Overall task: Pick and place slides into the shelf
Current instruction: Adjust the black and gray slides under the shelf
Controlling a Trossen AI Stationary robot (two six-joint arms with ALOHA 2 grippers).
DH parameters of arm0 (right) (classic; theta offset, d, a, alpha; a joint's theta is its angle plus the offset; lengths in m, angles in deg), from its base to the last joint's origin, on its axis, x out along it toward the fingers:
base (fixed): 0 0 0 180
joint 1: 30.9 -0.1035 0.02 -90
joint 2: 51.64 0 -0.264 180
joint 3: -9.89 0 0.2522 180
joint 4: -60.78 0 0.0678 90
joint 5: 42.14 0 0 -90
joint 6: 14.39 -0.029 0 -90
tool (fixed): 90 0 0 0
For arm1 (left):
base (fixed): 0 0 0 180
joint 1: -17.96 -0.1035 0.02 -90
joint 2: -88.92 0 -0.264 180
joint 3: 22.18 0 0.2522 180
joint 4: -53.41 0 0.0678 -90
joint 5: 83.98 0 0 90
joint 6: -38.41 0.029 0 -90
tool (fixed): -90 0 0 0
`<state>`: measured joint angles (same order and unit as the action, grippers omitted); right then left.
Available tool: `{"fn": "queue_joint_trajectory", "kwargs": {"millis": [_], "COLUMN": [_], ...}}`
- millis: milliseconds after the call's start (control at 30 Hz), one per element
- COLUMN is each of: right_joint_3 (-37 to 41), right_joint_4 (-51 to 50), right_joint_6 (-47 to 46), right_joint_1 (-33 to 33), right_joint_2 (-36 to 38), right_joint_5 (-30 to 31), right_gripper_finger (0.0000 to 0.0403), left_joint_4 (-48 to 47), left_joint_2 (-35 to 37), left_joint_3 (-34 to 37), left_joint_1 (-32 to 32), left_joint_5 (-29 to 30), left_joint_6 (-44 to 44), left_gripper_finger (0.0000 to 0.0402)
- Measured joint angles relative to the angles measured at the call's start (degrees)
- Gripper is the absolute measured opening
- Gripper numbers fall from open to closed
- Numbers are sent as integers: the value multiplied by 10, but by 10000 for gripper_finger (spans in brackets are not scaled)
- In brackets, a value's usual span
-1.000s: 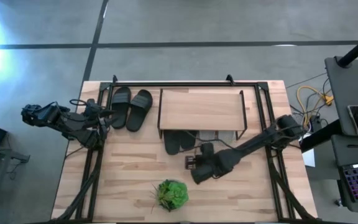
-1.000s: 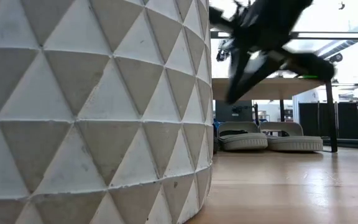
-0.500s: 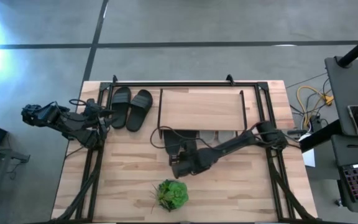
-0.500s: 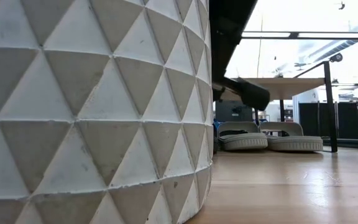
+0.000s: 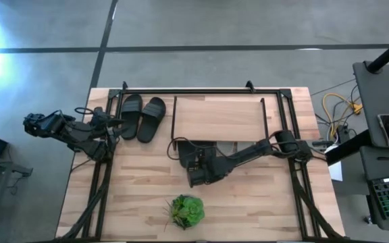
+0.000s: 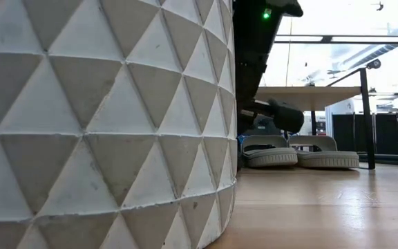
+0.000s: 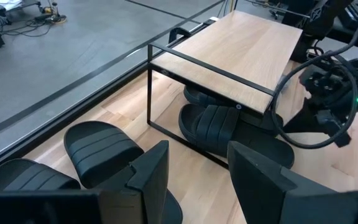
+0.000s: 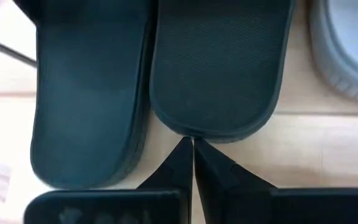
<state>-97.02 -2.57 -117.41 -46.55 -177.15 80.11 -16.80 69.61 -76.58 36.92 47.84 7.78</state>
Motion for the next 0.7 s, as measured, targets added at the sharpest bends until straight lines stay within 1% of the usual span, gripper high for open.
{"fn": "queue_joint_trajectory", "kwargs": {"millis": [133, 367, 433, 533, 700], "right_joint_3": [0, 0, -2, -16, -62], "right_joint_4": [-13, -31, -30, -29, -19], "right_joint_6": [9, 13, 12, 28, 74], "right_joint_1": [11, 16, 15, 8, -4], "right_joint_2": [0, 1, 1, 1, 2], "right_joint_5": [16, 14, -1, -43, -101], "right_gripper_finger": [9, 9, 9, 9, 9], "left_joint_4": [0, -1, -1, -1, -1], "left_joint_2": [0, 0, 0, 0, 0], "left_joint_3": [0, 0, 0, 0, 0], "left_joint_1": [0, 0, 0, 0, 0], "left_joint_5": [-1, -1, -1, -1, -1], "left_joint_6": [0, 0, 0, 0, 0], "left_gripper_finger": [150, 150, 150, 150, 150]}}
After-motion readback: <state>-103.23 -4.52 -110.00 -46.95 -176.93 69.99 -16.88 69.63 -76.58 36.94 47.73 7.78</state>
